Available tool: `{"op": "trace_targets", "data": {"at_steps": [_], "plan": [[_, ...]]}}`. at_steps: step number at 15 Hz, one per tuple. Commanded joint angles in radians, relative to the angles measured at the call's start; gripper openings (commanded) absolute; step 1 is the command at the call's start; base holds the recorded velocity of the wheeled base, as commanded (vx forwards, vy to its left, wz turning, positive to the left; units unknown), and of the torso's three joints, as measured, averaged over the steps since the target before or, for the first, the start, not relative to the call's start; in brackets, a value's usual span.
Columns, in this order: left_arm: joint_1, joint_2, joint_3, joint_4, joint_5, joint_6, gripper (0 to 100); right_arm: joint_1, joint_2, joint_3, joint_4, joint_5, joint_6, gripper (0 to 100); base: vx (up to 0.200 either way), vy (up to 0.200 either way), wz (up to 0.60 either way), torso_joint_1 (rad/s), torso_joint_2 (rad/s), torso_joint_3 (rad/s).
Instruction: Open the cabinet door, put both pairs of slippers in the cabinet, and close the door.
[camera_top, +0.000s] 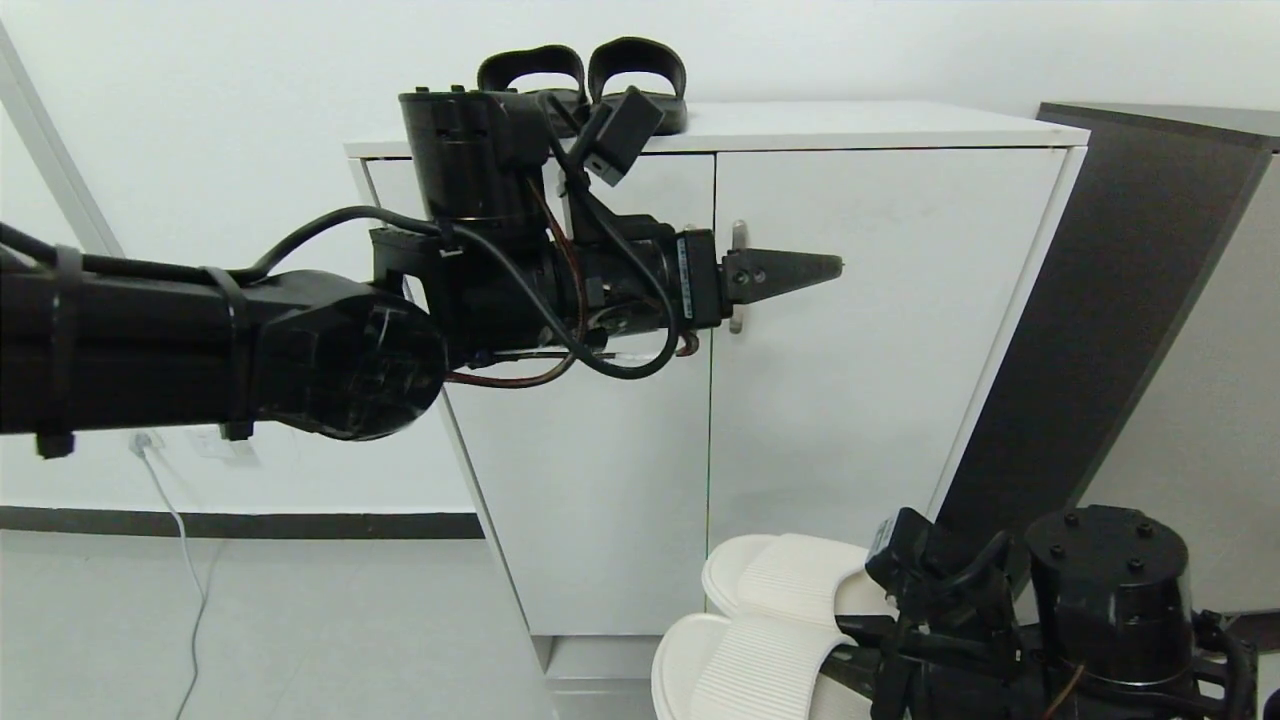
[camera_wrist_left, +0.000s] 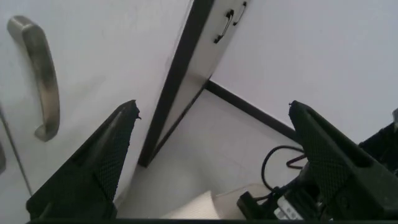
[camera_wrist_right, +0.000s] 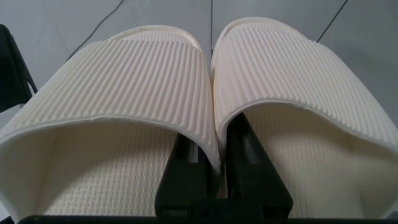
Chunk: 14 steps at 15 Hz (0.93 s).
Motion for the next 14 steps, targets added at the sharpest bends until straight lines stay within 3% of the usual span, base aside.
{"op": "trace_targets", "data": {"at_steps": [1,7,14], "plan": [[0.016,0.045,-0.044,0.001,0.014,-0.005,100,0.0,0.002,0.0,0.0,0.0,-0.001,0,0.0,0.0,0.0,0.0,0.0,0.0],[0.021,0.108,-0.114,0.002,0.143,-0.005,100,0.0,0.003,0.0,0.0,0.0,-0.001,0,0.0,0.0,0.0,0.0,0.0,0.0],[0.036,0.126,-0.133,0.019,0.193,-0.005,100,0.0,0.009,0.0,0.0,-0.001,-0.001,0,0.0,0.0,0.0,0.0,0.0,0.0]]}}
